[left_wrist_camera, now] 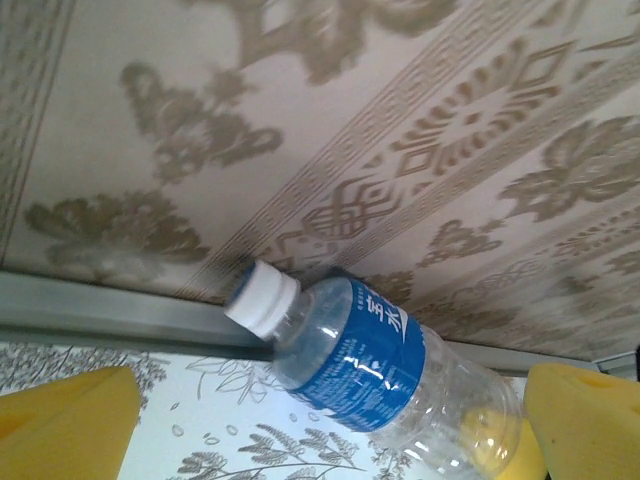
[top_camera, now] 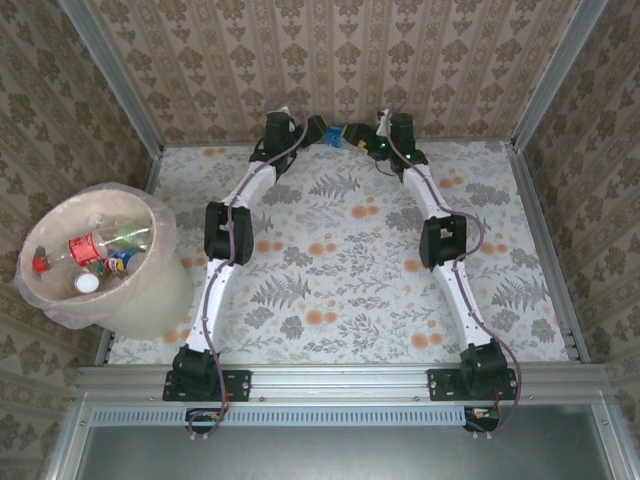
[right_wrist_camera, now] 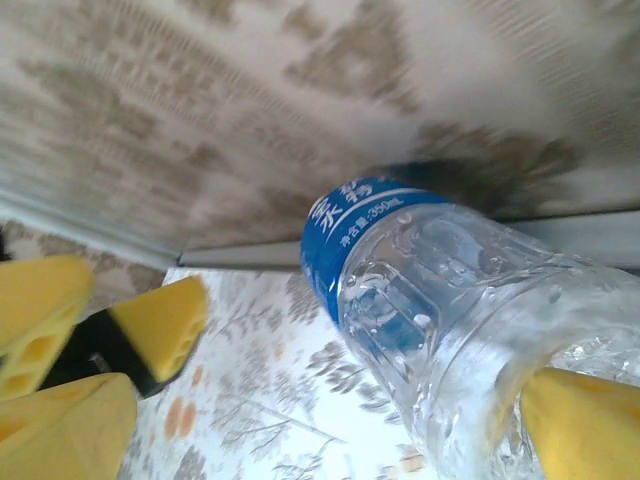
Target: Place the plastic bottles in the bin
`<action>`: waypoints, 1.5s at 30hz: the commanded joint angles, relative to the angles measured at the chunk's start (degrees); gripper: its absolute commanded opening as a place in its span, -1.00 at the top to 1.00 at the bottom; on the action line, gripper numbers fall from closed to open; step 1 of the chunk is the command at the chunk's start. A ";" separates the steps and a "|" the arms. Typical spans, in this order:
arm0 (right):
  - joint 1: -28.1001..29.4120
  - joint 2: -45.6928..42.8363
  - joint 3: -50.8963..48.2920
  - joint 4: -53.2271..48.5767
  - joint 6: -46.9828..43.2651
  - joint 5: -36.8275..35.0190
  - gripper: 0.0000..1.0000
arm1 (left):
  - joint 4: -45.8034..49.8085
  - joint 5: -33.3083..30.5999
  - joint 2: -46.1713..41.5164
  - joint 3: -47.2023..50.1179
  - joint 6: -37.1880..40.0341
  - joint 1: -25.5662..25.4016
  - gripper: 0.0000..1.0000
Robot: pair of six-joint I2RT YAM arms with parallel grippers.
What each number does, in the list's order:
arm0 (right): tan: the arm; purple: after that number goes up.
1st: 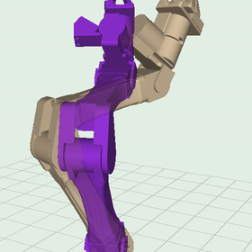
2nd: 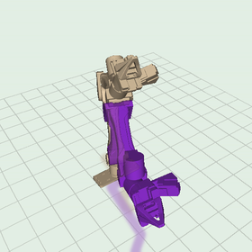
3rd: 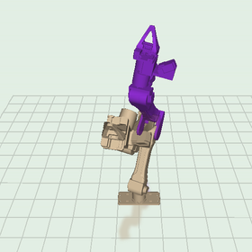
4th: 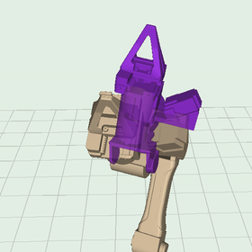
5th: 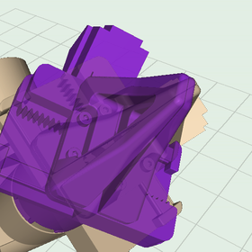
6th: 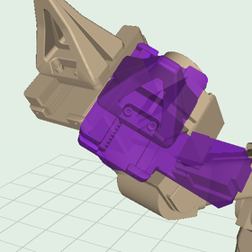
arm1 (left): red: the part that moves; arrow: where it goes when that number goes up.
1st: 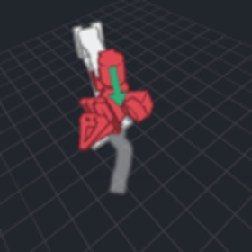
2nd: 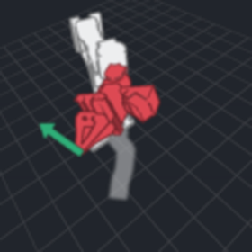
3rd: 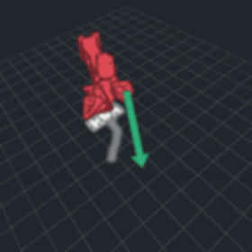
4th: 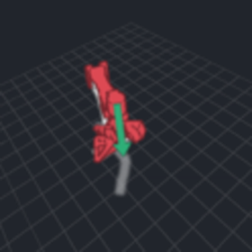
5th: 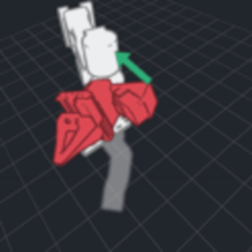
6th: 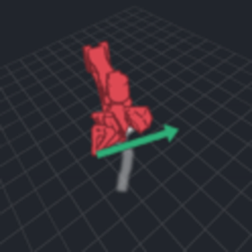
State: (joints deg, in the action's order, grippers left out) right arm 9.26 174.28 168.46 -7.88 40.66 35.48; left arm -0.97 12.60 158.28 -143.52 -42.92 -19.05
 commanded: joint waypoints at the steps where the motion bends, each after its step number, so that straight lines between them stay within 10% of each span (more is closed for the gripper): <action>1: 2.70 -2.98 2.50 0.53 -0.94 4.79 -0.99 | 1.96 -0.39 -0.69 -2.11 -4.02 0.59 -1.00; 16: 6.90 -3.17 10.86 -9.89 -8.30 12.10 -0.99 | 10.84 -4.53 -10.62 11.56 -5.75 1.29 -1.00; 45: 6.11 -1.22 13.92 -13.65 -6.65 6.61 -0.99 | 34.28 -11.28 -1.30 -2.57 1.63 -1.79 -0.81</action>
State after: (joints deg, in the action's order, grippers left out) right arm 15.38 173.58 177.62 -18.59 35.38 42.87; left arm 29.61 3.90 154.98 -143.79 -43.42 -21.23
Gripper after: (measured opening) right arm 0.995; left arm 0.916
